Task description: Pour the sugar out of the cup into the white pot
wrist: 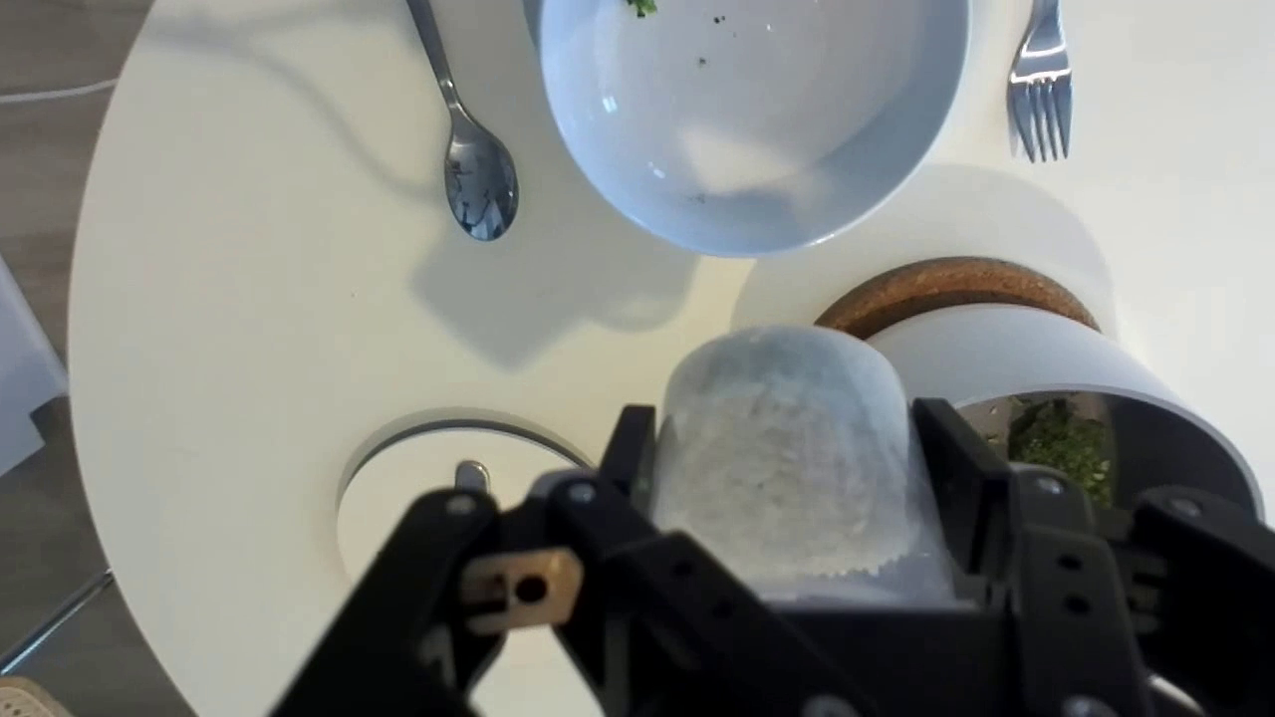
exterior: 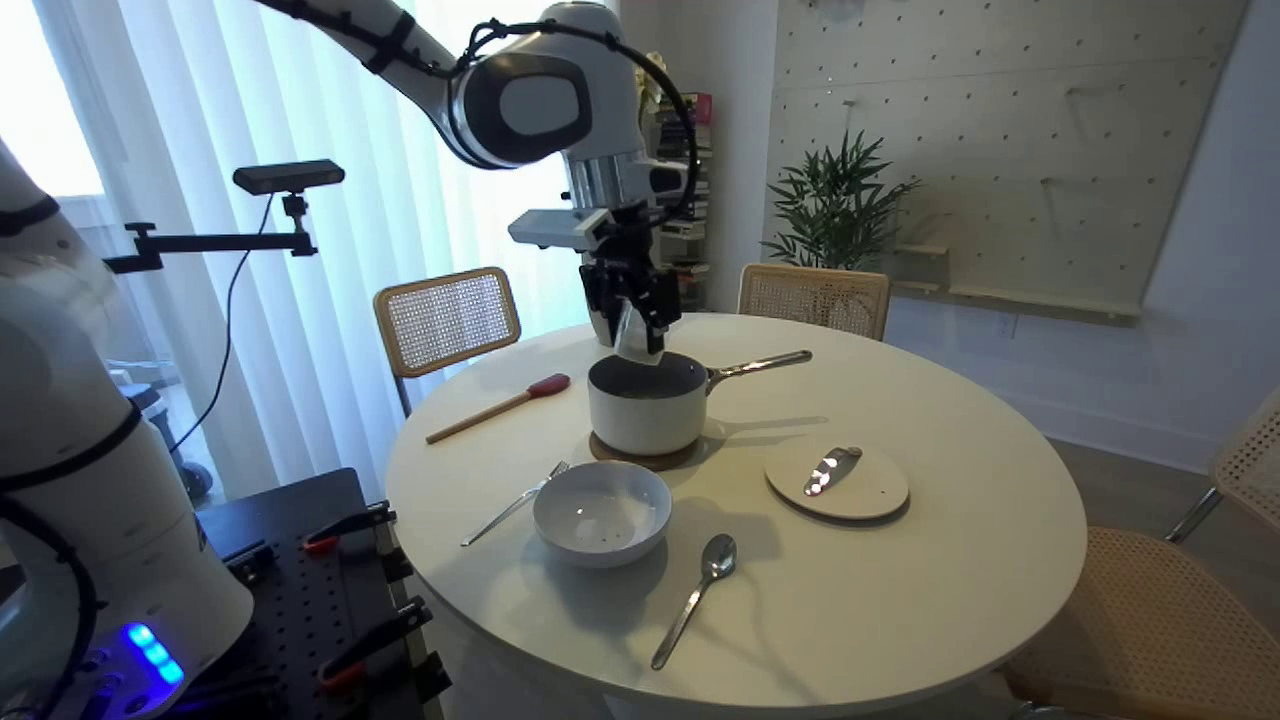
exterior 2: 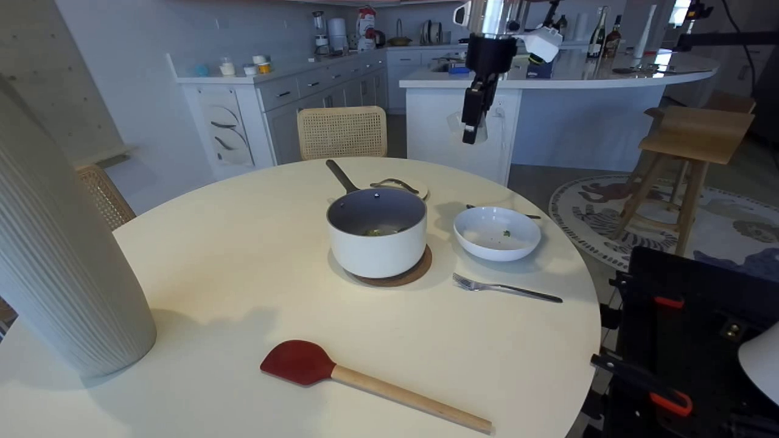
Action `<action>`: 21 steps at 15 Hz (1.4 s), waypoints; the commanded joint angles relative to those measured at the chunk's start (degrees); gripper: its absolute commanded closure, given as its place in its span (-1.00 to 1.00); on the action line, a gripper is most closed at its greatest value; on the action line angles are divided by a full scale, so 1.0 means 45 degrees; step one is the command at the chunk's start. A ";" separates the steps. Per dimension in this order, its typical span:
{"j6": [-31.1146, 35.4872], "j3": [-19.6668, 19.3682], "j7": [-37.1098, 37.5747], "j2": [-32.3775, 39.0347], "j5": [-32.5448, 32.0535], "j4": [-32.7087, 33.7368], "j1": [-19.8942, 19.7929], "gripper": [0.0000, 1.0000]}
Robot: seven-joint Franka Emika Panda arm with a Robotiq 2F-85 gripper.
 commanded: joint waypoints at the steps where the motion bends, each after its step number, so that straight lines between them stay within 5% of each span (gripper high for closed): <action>1: -0.0515 0.0155 -0.1147 0.0423 0.0428 0.0691 -0.0035 0.18; 14: -0.0446 0.1603 0.0659 0.1235 0.0051 0.1253 0.0483 0.18; 21: -0.1859 0.2003 0.0392 0.1817 0.0077 0.2044 0.0732 0.18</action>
